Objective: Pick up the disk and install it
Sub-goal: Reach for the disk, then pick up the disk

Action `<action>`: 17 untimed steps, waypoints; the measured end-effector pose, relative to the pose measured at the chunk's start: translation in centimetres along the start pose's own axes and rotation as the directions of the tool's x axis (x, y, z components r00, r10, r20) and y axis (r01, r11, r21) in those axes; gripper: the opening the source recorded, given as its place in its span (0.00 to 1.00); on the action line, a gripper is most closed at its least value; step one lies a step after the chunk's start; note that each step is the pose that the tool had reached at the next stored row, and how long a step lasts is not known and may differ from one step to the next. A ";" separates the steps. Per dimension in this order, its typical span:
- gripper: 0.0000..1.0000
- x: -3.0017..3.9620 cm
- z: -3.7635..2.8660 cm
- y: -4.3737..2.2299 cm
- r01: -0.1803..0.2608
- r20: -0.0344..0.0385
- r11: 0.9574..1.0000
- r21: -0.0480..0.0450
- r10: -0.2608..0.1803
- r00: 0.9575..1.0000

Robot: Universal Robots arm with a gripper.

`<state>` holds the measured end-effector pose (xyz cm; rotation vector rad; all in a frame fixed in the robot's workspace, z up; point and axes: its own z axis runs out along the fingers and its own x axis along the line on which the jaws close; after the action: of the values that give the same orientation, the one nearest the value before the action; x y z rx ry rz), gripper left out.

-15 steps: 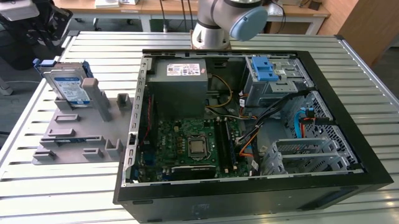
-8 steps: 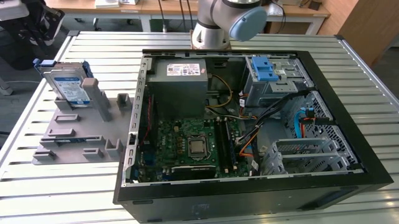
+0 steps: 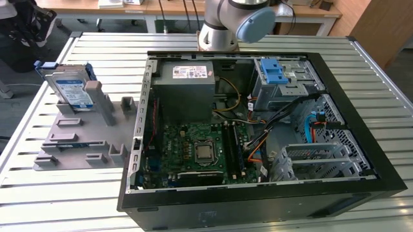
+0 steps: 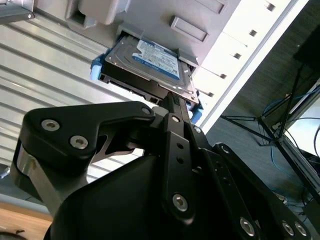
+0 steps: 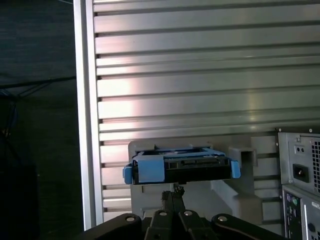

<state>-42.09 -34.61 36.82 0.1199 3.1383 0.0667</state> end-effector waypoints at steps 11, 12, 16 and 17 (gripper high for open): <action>0.11 0.92 0.07 0.14 0.000 0.000 1.000 0.000 0.000 1.000; 0.11 0.92 0.07 0.15 0.000 0.000 1.000 0.000 0.000 1.000; 0.11 0.94 0.07 0.17 0.000 0.000 1.000 0.000 0.000 1.000; 0.11 0.94 0.07 0.17 0.000 0.000 1.000 0.000 0.000 1.000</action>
<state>-43.02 -34.36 36.76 0.1198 3.1384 0.0666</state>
